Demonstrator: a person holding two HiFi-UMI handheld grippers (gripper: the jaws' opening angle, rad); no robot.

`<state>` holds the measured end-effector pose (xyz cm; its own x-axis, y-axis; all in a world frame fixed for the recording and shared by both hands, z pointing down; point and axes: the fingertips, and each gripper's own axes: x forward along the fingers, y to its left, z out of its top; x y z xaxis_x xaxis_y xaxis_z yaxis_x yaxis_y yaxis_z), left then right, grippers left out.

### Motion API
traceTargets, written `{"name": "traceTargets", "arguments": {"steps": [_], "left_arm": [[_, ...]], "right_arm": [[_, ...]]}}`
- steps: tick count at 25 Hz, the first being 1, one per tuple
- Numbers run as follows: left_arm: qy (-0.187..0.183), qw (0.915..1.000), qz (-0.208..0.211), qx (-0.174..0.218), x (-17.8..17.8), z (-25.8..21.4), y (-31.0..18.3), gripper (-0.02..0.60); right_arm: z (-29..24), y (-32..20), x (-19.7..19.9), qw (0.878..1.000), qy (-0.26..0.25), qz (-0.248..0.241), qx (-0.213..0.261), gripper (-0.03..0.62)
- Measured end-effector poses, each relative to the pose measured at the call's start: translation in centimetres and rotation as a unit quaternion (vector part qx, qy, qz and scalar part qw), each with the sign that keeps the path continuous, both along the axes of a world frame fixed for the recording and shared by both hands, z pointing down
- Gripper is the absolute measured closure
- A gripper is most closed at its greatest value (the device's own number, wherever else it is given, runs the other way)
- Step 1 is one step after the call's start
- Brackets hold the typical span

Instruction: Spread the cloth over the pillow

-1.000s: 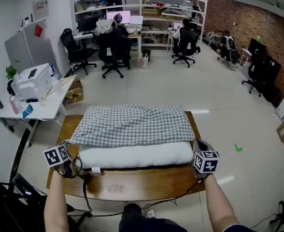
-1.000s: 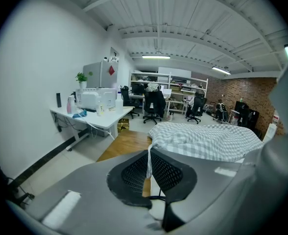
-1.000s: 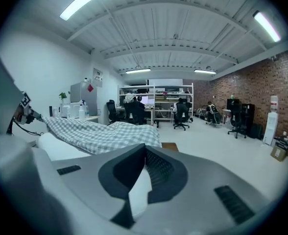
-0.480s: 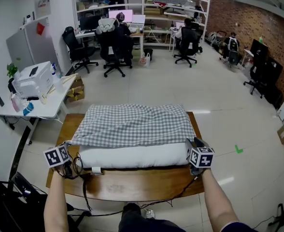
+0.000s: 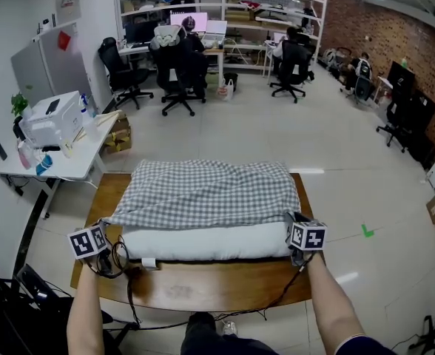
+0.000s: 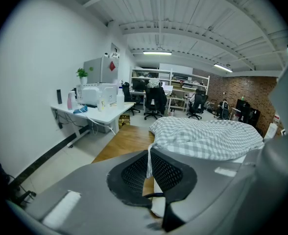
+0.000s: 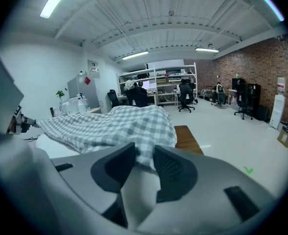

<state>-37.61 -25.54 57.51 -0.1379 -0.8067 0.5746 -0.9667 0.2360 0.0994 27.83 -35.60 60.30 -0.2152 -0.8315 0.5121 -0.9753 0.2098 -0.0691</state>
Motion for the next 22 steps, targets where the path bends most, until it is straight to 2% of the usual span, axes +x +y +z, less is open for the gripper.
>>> {"name": "traceTargets", "arguments": {"steps": [2, 3, 11, 18, 22], "left_arm": [[0.000, 1.0000, -0.002, 0.001, 0.0, -0.1, 0.0, 0.566], [0.001, 1.0000, -0.002, 0.001, 0.1, -0.1, 0.0, 0.566], [-0.001, 0.9999, 0.001, 0.015, 0.1, -0.9, 0.4, 0.565], [0.005, 0.9997, -0.007, 0.022, 0.4, -1.1, 2.3, 0.565], [-0.011, 0.9998, -0.004, 0.016, 0.2, -0.9, 4.5, 0.565]], "right_arm": [[-0.4, 0.1, -0.3, 1.000, 0.012, -0.008, 0.005, 0.533], [-0.7, 0.2, -0.4, 1.000, 0.018, -0.009, 0.011, 0.555], [-3.9, 2.3, 0.3, 0.997, 0.043, -0.024, 0.063, 0.565], [-5.6, 4.8, 0.7, 0.994, 0.056, -0.044, 0.086, 0.565], [-5.2, 7.0, 0.8, 0.992, 0.066, -0.055, 0.088, 0.565]]}}
